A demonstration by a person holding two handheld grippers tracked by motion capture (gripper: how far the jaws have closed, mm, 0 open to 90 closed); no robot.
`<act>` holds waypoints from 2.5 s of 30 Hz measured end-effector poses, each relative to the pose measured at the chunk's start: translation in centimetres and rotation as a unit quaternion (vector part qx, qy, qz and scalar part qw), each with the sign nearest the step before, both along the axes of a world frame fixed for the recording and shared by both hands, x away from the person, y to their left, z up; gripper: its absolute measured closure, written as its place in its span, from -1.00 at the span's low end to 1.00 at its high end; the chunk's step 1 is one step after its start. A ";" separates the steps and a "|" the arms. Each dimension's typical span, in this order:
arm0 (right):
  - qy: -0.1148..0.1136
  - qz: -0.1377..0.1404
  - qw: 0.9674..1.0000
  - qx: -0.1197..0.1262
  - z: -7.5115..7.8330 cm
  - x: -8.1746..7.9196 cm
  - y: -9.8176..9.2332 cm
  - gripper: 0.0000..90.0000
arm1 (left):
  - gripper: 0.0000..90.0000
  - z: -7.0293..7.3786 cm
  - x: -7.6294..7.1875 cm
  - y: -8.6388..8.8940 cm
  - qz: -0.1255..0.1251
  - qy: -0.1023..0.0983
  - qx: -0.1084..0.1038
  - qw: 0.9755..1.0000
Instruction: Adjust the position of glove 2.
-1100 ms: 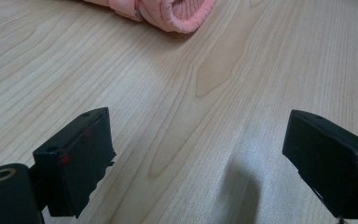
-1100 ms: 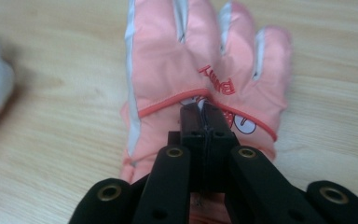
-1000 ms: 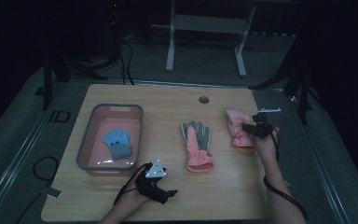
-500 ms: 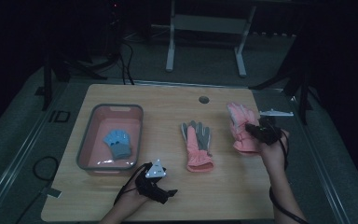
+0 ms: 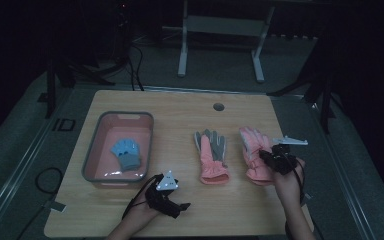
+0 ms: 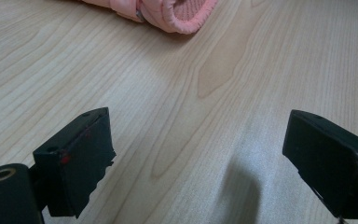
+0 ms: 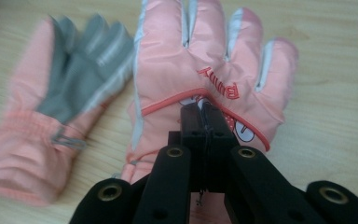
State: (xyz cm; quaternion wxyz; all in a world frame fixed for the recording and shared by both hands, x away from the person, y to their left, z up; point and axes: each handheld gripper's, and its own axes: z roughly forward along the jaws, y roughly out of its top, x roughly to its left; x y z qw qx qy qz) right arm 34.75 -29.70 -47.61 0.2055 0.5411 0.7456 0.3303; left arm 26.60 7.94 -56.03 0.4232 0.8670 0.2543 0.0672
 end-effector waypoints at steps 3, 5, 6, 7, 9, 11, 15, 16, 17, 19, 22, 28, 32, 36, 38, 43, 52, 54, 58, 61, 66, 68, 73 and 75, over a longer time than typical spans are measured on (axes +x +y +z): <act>0.012 -0.008 1.000 0.001 -1.5 0.4 0.4 0.98 | -0.81 0.0 0.0 0.0 -0.001 -0.002 0.001 1.000; 0.017 -0.017 1.000 -0.005 -2.4 0.7 0.6 0.98 | -0.81 0.0 -0.1 -0.1 0.000 -0.003 0.003 1.000; 0.021 -0.023 0.999 -0.004 -2.9 0.9 0.7 0.98 | -0.81 0.0 -0.1 -0.1 -0.001 -0.003 0.004 1.000; 0.026 -0.026 0.999 -0.002 -3.3 1.0 0.7 0.97 | -0.81 0.0 -0.1 -0.1 -0.002 -0.003 0.005 1.000; 0.027 -0.027 0.999 -0.007 -3.9 1.2 0.9 0.97 | -0.81 0.0 -0.1 0.0 -0.001 -0.003 0.005 1.000; 0.030 -0.026 0.999 -0.007 -4.3 1.4 1.0 0.95 | -0.81 0.0 -0.1 0.0 -0.001 -0.003 0.005 1.000; 0.029 -0.013 0.999 -0.017 -4.4 1.4 0.9 0.88 | -0.81 -0.1 -0.1 -0.1 -0.002 -0.003 0.005 1.000; 0.028 -0.007 0.999 -0.017 -4.2 1.4 0.8 0.84 | -0.81 0.0 -0.1 -0.1 -0.002 -0.003 0.005 1.000; 0.028 -0.007 0.999 -0.017 -4.2 1.4 0.8 0.84 | -0.81 0.0 -0.1 -0.1 -0.002 -0.003 0.005 1.000; 0.017 0.019 1.000 -0.017 -3.3 1.4 0.1 0.69 | -0.81 0.0 -0.1 -0.1 -0.003 -0.003 0.004 1.000; 0.002 0.072 0.997 -0.024 -2.8 1.5 -0.6 0.61 | -0.81 0.0 -0.1 -0.1 -0.002 -0.003 0.003 1.000; 0.011 0.104 0.994 -0.022 -2.8 1.9 -1.5 0.47 | -0.81 0.0 -0.1 -0.1 -0.002 -0.003 0.005 1.000; 0.022 0.104 0.994 -0.025 -4.1 2.1 -1.3 0.45 | -0.81 0.0 -0.1 -0.1 -0.002 -0.003 0.005 1.000; 0.021 0.100 0.995 -0.022 -5.0 2.2 -1.3 0.51 | -0.81 0.0 -0.1 -0.1 -0.001 -0.005 0.004 1.000; 0.023 0.106 0.994 -0.020 -5.3 2.1 -1.1 0.68 | -0.81 0.0 -0.1 -0.1 0.001 -0.006 0.005 1.000; 0.030 0.094 0.995 -0.006 -5.1 2.0 -1.1 0.97 | -0.81 0.0 -0.1 -0.1 0.002 -0.006 0.004 1.000; -0.014 0.047 0.999 0.013 -1.0 1.0 -0.7 0.99 | -0.81 -0.1 -0.1 -0.1 0.000 -0.006 0.006 1.000; -0.019 0.047 0.999 0.011 -0.5 0.8 -0.5 0.99 | -0.81 -0.1 -0.1 -0.2 -0.001 -0.007 0.008 1.000; -0.041 0.047 0.998 0.010 2.3 0.2 1.0 0.99 | -0.81 0.0 -0.1 -0.1 0.000 -0.007 0.007 1.000; -0.051 0.046 0.998 0.013 3.6 0.1 2.0 0.99 | -0.81 0.0 -0.1 -0.1 0.000 -0.007 0.006 1.000; -0.067 0.044 0.997 0.013 5.2 0.0 3.5 0.99 | -0.81 0.0 -0.1 -0.1 -0.001 -0.008 0.008 1.000; -0.080 0.049 0.996 0.016 6.4 -0.2 4.8 0.99 | -0.81 0.0 -0.1 -0.1 -0.001 -0.008 0.007 1.000; -0.078 0.070 0.994 0.020 7.0 -0.2 7.4 0.99 | -0.81 0.0 -0.2 -0.2 -0.002 -0.009 0.007 1.000; -0.074 0.075 0.994 0.016 6.6 -0.2 8.6 0.99 | -0.81 0.0 -0.2 -0.2 -0.004 -0.010 0.009 1.000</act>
